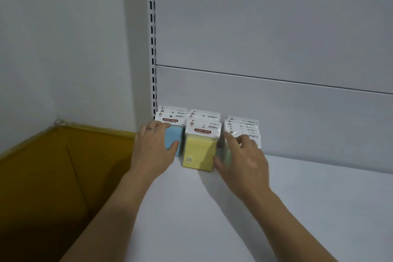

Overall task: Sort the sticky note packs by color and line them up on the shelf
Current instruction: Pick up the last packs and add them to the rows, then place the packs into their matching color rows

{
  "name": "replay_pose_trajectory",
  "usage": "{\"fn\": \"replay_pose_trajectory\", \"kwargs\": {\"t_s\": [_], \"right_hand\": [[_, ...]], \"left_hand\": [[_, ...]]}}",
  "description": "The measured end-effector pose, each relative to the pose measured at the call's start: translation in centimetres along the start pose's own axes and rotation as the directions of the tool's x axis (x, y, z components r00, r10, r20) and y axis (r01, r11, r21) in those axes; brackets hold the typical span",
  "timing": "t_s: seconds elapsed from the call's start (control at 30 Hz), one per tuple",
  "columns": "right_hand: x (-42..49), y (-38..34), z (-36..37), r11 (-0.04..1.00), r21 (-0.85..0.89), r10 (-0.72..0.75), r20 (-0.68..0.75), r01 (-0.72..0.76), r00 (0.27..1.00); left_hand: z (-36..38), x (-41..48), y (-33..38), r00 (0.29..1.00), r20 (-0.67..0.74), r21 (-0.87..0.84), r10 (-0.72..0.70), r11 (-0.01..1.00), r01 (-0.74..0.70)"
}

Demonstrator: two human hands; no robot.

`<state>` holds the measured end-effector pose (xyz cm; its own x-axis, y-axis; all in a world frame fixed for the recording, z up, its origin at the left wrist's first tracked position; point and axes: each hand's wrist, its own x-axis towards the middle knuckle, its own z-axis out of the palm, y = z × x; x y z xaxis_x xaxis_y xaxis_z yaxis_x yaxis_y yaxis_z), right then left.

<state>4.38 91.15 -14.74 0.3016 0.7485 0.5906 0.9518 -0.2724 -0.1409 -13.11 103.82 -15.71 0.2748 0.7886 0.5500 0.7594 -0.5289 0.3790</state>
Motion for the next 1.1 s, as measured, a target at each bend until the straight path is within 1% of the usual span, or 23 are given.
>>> {"fn": "replay_pose_trajectory", "kwargs": {"t_s": [0.03, 0.1, 0.2, 0.27, 0.37, 0.47, 0.6, 0.77, 1.0, 1.1], "right_hand": [[-0.1, 1.1, -0.6, 1.000, -0.008, -0.017, -0.009, 0.017, 1.000], [-0.4, 3.6, -1.9, 0.998, -0.065, -0.004, 0.049, 0.007, 0.999], [-1.1, 7.9, -3.7, 0.984, -0.162, 0.099, 0.150, -0.075, 0.984], [-1.6, 10.5, -5.0, 0.973, -0.192, 0.168, 0.189, -0.132, 0.967], [-2.7, 13.8, -6.8, 0.955, -0.215, 0.248, 0.212, -0.203, 0.945], [-4.1, 17.2, -8.6, 0.935, -0.235, 0.313, 0.192, -0.266, 0.930], [-6.0, 22.1, -11.0, 0.903, -0.251, 0.397, 0.173, -0.350, 0.901], [-9.0, 28.7, -14.0, 0.851, -0.273, 0.495, 0.137, -0.448, 0.858], [-14.0, 39.5, -19.1, 0.772, -0.268, 0.616, 0.096, -0.576, 0.782], [-16.3, 44.4, -21.1, 0.742, -0.271, 0.651, 0.073, -0.613, 0.755]], "left_hand": [[-0.2, -0.1, 0.7, 0.999, 0.001, -0.006, 0.043, 0.999, -0.043], [-0.4, -0.1, 2.5, 0.993, 0.004, -0.035, 0.122, 0.992, -0.122], [-0.3, 0.0, 5.8, 0.966, 0.047, -0.045, 0.255, 0.966, -0.253], [0.1, 0.0, 8.4, 0.935, 0.095, -0.038, 0.342, 0.940, -0.340], [1.2, -0.2, 12.8, 0.883, 0.145, -0.040, 0.446, 0.895, -0.445], [2.6, -0.6, 17.5, 0.829, 0.171, -0.075, 0.533, 0.846, -0.528], [4.7, -1.5, 23.5, 0.753, 0.247, -0.126, 0.610, 0.791, -0.599], [7.6, -3.2, 30.8, 0.690, 0.331, -0.173, 0.644, 0.760, -0.627], [11.4, -6.0, 42.1, 0.609, 0.377, -0.220, 0.698, 0.706, -0.674], [13.1, -7.2, 47.4, 0.588, 0.385, -0.224, 0.712, 0.690, -0.689]]}}
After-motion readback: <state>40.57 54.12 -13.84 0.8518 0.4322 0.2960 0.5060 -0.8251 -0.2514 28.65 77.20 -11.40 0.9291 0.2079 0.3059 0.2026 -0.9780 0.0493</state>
